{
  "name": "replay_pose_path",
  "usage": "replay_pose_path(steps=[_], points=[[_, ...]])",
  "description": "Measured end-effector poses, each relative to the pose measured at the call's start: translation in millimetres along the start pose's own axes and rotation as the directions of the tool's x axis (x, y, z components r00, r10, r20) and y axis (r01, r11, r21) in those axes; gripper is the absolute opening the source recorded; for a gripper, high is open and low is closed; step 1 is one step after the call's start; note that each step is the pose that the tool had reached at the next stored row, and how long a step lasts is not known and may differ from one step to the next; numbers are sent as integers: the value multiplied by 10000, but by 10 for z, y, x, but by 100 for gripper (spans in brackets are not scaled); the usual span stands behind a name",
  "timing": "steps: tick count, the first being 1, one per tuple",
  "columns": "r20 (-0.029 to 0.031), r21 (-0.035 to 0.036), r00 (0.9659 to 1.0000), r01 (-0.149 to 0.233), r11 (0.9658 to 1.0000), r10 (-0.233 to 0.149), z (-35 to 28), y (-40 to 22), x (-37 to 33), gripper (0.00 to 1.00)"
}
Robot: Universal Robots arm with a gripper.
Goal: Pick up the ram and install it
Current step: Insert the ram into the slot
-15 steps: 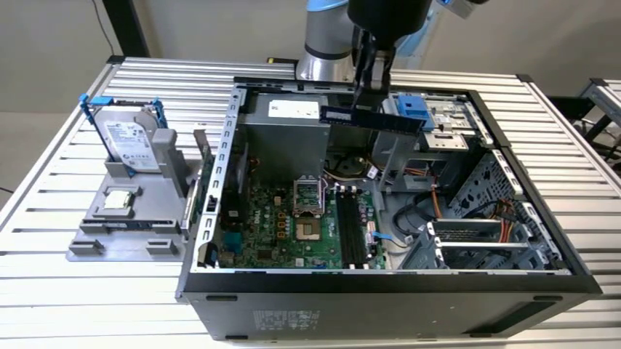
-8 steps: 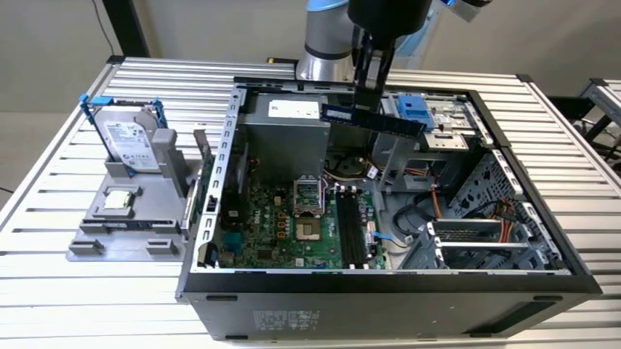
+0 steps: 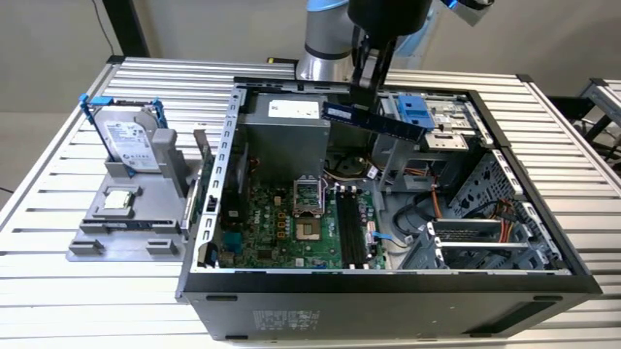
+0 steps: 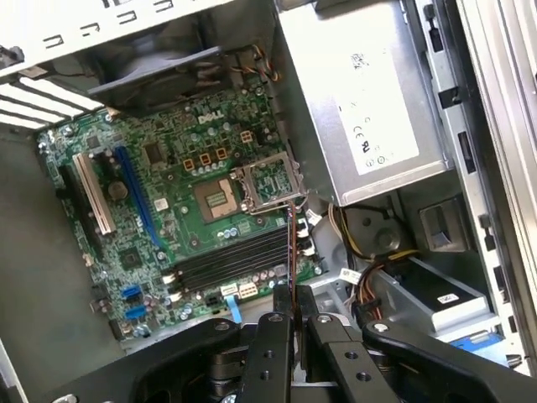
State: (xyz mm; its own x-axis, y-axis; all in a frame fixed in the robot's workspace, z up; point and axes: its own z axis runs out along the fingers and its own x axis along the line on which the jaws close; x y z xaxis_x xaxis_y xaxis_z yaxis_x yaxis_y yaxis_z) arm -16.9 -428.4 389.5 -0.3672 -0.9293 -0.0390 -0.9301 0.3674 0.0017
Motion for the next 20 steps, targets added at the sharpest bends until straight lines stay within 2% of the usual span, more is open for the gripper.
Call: replay_pose_path(steps=[5,10,13,15,18,20], points=[[4,27,9975,-705,9975,705,1,0,0,0],[8,55,9899,-1416,9899,1416,1,0,0,0],[11,71,9830,-1836,9830,1836,0,0,0,0],[14,82,9772,-2125,9771,2125,1,0,0,0],[19,98,9672,-2541,9671,2541,1,0,0,0],[22,109,9593,-2824,9592,2824,1,0,0,0]])
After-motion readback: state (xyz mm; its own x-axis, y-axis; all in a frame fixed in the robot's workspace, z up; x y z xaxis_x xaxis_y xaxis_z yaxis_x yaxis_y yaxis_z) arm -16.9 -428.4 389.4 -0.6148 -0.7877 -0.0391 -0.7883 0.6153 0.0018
